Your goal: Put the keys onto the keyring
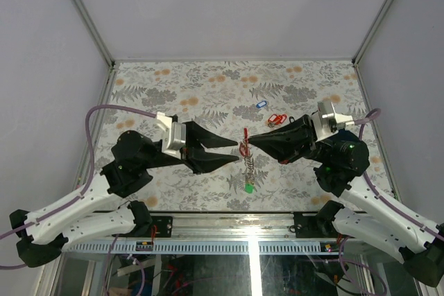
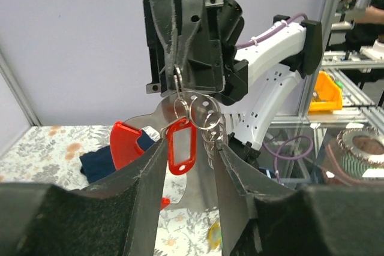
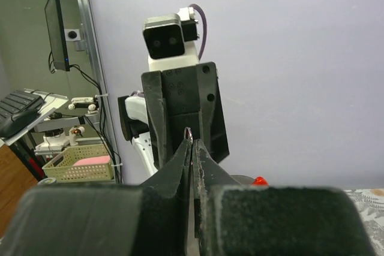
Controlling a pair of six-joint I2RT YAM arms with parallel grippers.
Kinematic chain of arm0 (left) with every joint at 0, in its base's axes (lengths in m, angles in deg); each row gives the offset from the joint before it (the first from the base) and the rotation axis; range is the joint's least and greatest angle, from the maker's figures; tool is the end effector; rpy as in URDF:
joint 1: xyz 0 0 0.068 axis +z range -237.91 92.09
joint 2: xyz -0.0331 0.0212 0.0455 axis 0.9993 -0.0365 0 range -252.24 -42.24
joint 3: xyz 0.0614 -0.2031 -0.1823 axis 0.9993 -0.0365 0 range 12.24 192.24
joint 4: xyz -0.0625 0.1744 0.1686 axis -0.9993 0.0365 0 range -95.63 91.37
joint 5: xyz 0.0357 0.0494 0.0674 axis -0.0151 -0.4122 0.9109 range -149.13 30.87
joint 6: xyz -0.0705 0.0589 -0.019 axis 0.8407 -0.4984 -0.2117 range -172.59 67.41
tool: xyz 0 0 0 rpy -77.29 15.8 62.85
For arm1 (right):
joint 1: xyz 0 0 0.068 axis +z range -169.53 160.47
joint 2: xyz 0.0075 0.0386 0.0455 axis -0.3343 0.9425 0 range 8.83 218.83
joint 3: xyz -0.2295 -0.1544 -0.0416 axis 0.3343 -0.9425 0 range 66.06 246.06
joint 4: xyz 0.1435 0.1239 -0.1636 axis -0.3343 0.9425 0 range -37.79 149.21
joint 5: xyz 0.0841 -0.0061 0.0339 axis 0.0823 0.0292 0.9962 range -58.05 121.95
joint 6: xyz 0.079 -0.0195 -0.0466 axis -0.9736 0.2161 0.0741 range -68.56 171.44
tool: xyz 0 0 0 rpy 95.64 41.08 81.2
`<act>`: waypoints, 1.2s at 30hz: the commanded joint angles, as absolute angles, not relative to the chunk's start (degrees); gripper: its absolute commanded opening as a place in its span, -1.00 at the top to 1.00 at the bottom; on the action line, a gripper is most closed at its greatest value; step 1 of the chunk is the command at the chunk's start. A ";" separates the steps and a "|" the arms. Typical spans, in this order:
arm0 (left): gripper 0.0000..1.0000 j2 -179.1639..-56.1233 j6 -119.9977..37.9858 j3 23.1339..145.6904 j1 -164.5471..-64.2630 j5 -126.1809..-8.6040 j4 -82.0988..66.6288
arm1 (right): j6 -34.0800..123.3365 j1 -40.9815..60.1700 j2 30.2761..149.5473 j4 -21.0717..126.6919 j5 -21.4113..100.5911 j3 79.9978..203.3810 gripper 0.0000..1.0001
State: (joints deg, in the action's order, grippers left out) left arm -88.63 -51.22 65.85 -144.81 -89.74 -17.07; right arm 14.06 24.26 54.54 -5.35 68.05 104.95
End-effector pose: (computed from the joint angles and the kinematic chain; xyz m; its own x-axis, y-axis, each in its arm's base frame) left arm 0.0709 -0.1876 0.4456 0.1511 -0.2695 -0.9511 0.9883 0.0594 0.1402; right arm 0.0806 0.1462 0.4497 -0.0586 0.6233 -0.7798 -0.9975 -0.0669 0.0215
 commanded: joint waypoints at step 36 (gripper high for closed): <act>0.62 -93.41 -41.64 64.78 -145.45 -84.14 -36.25 | 18.53 23.79 53.40 -4.86 68.16 106.11 1.00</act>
State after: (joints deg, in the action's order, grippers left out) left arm -93.39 -41.43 62.92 -145.18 -84.58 -34.17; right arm 18.01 24.21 53.67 -1.80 68.26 104.95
